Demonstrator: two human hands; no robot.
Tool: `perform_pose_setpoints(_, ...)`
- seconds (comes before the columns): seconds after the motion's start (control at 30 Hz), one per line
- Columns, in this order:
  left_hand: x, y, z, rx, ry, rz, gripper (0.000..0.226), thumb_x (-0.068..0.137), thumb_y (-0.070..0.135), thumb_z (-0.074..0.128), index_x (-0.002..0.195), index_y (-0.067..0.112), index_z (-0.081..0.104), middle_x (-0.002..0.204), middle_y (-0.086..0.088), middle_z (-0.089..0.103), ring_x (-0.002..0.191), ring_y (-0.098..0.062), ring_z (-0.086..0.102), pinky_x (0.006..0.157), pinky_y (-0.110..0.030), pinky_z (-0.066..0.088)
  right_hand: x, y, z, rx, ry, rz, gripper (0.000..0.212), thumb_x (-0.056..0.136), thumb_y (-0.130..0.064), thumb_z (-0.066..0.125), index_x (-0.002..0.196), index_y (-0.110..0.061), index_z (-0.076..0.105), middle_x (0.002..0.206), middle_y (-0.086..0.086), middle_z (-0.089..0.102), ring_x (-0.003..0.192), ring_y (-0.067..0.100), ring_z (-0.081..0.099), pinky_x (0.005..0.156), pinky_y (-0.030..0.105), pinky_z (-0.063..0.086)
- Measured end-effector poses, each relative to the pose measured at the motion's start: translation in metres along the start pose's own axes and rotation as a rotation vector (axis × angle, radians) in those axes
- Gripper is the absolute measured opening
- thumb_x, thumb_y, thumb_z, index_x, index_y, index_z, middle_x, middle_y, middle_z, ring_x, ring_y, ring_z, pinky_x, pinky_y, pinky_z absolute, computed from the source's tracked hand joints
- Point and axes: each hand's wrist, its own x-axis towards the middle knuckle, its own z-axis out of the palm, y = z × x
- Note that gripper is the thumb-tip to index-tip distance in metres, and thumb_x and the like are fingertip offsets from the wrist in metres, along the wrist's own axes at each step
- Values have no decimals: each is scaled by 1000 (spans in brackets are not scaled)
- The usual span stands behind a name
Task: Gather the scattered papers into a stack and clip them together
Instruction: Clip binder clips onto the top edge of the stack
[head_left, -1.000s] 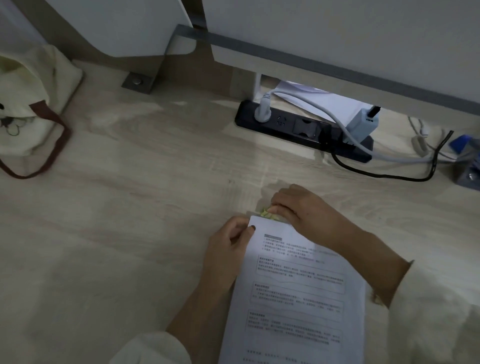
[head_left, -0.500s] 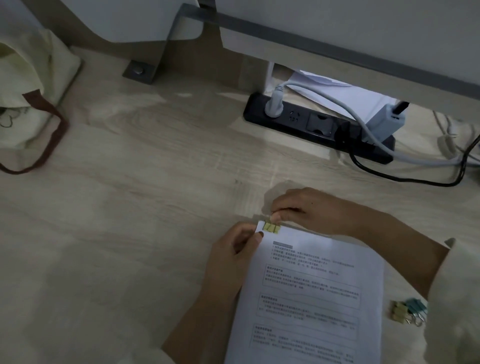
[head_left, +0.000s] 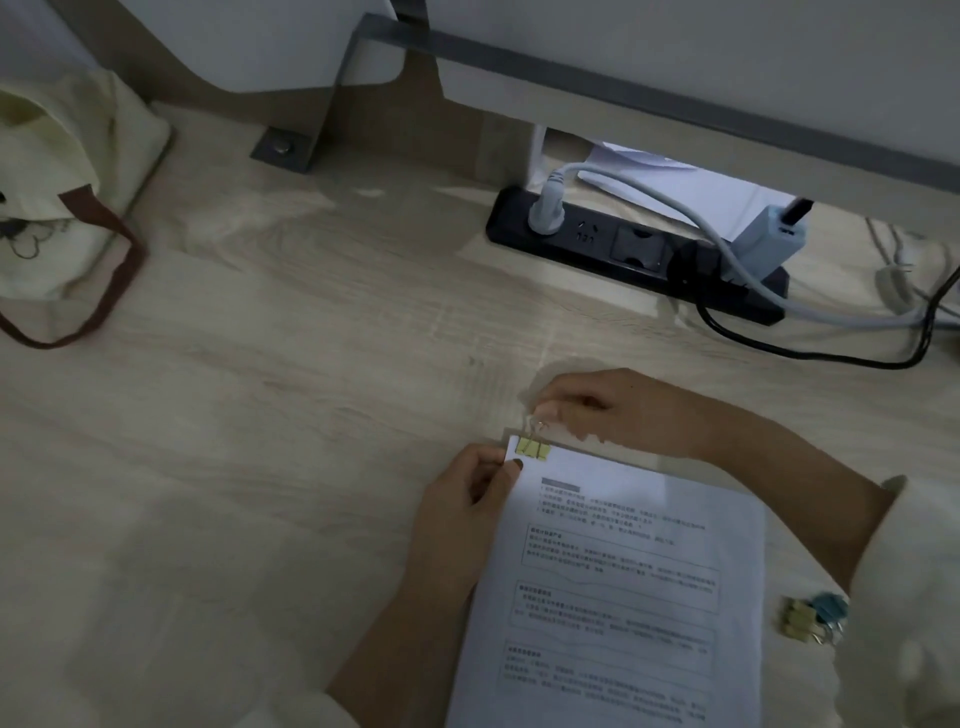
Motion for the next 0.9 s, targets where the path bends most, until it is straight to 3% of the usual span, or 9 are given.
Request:
perform_pose_setpoints(0.1, -4, 4, 2, 54, 14, -13, 12, 86, 24, 60, 98, 21, 61, 91, 6, 71, 84, -10, 67, 79, -37, 54, -29, 15, 1, 145, 278, 75, 29, 94, -34, 41, 96, -18, 65, 82, 5, 63, 72, 11, 55, 69, 20, 44)
perform_pose_setpoints(0.2, -10, 5, 6, 141, 21, 30, 25, 86, 24, 61, 109, 26, 51, 94, 15, 66, 88, -8, 66, 81, -41, 54, -77, 41, 8, 159, 479, 171, 26, 96, -25, 41, 86, -16, 63, 71, -5, 60, 60, 2, 52, 61, 9, 41)
perform_pose_setpoints(0.33, -22, 0, 15, 289, 98, 152, 40, 86, 17, 59, 123, 21, 44, 113, 7, 58, 99, -15, 61, 78, -32, 51, -149, 80, 30, 134, 692, 390, 22, 95, -17, 42, 79, -17, 58, 76, -4, 59, 70, 10, 56, 61, 19, 41)
perform_pose_setpoints(0.4, -30, -5, 21, 457, 173, 277, 49, 84, 12, 62, 129, 14, 42, 127, -3, 46, 112, -20, 52, 85, -28, 46, -181, 93, 44, 149, 779, 469, 21, 94, -21, 44, 77, -16, 56, 77, 2, 60, 70, 17, 56, 61, 28, 41)
perform_pose_setpoints(0.47, -38, -13, 28, 636, 199, 437, 56, 83, 16, 63, 133, 11, 38, 137, -12, 37, 124, -23, 38, 98, -33, 41, -202, 101, 60, 154, 813, 521, 19, 92, -25, 48, 76, -16, 52, 75, 6, 60, 65, 19, 54, 55, 30, 40)
perform_pose_setpoints(0.6, -55, -25, 49, 865, 46, 623, 54, 91, 39, 38, 140, 18, 31, 148, -3, 27, 137, -18, 21, 114, -31, 20, -213, 112, 87, 178, 815, 574, 18, 87, -35, 53, 85, -18, 48, 78, 4, 59, 64, 23, 57, 52, 30, 40)
perform_pose_setpoints(0.7, -61, -37, 63, 984, -120, 691, 58, 93, 44, 31, 145, 20, 22, 154, 2, 14, 143, -17, 8, 115, -34, 6, -207, 114, 97, 189, 815, 588, 22, 87, -35, 55, 85, -14, 50, 74, 3, 59, 67, 22, 58, 59, 36, 44)
perform_pose_setpoints(0.9, -61, -53, 67, 1130, -210, 673, 62, 95, 47, 27, 147, 15, 20, 156, -7, 18, 144, -19, 5, 114, -35, 3, -203, 120, 98, 95, 841, 549, 21, 92, -19, 49, 80, -4, 56, 83, 8, 54, 68, 20, 50, 57, 29, 36)
